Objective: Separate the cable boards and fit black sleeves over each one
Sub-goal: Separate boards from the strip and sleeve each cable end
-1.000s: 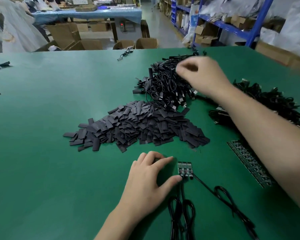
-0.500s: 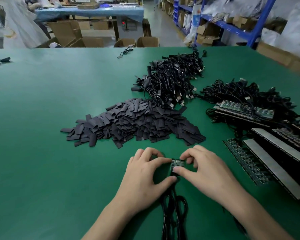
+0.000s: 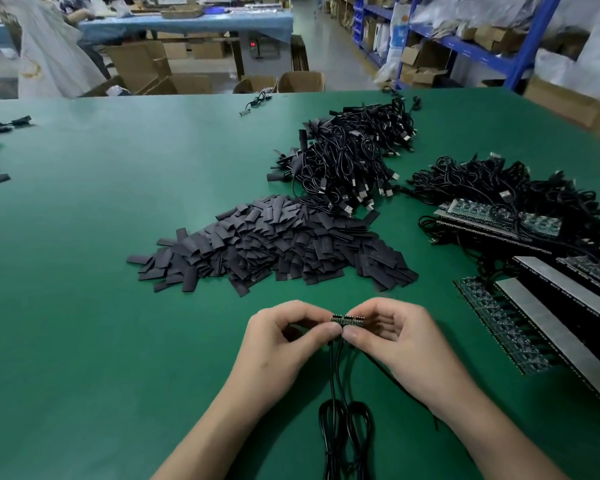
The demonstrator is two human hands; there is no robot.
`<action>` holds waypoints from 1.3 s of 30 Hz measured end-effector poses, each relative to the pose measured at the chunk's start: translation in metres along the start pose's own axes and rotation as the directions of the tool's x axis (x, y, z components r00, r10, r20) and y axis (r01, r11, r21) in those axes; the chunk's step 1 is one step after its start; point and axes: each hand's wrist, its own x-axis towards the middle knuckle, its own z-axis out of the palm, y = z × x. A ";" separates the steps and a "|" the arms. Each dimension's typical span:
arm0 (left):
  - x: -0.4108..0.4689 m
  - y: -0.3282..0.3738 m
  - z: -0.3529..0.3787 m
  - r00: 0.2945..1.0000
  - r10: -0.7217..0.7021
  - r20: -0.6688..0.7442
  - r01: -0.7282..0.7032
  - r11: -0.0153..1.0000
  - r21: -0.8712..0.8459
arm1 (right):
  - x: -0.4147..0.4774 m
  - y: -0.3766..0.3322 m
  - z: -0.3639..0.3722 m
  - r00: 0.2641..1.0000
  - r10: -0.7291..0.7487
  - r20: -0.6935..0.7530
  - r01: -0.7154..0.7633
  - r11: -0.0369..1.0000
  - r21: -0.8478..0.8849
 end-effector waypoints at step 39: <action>0.063 0.047 -0.044 0.981 0.042 -0.187 -0.014 0.988 0.151 | -0.020 -0.050 -0.014 0.960 -0.194 0.203 0.010 0.746 0.666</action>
